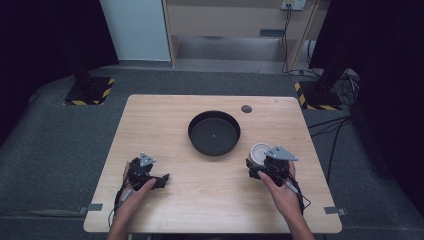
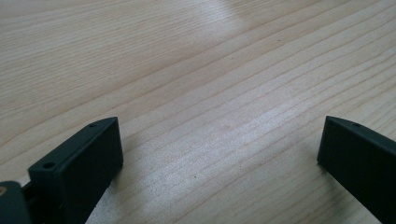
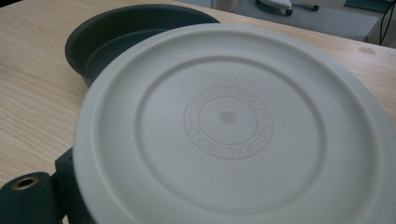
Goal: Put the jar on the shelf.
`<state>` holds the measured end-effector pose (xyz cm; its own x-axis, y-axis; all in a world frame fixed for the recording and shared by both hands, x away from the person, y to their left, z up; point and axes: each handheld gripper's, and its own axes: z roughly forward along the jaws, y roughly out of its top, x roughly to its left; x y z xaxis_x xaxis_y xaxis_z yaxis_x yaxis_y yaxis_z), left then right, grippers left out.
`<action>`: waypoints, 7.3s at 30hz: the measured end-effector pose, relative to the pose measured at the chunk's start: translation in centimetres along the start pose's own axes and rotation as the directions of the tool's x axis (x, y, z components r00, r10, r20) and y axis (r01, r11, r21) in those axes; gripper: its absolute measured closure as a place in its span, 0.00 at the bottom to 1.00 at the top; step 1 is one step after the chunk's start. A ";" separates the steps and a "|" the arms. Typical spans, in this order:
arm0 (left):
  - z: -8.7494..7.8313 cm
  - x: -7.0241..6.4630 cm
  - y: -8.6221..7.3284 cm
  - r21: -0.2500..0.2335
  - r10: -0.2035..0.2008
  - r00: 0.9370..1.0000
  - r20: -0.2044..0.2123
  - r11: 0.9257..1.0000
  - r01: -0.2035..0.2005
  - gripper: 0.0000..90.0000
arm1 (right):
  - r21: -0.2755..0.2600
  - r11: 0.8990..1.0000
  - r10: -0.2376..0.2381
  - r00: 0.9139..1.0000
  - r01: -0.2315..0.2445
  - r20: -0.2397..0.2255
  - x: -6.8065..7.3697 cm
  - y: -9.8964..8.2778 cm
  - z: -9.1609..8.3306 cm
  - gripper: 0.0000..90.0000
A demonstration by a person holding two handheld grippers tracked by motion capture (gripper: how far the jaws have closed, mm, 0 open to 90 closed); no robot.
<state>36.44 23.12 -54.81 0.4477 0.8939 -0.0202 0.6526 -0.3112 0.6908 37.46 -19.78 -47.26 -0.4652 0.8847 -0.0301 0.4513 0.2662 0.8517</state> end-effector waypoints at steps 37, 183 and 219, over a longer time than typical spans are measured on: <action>0.0 0.0 0.0 -0.001 0.001 1.000 0.003 1.000 -0.001 0.00 | -0.021 0.999 -0.029 1.000 0.029 -0.011 1.0 4.8 3.4 0.11; 0.0 0.0 0.0 0.000 0.004 1.000 0.002 1.000 -0.004 0.00 | 0.034 0.999 0.034 0.999 -0.034 -0.005 4.5 5.5 15.8 0.11; 0.0 0.0 0.0 0.000 0.003 1.000 0.003 1.000 -0.003 0.00 | 0.034 0.998 0.056 0.998 -0.055 -0.027 4.0 4.8 16.0 0.11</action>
<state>36.48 23.14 -54.81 0.4511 0.8922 -0.0202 0.6513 -0.3137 0.6909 49.95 -8.83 -51.64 -0.4594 0.8877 0.0313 0.5020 0.2304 0.8336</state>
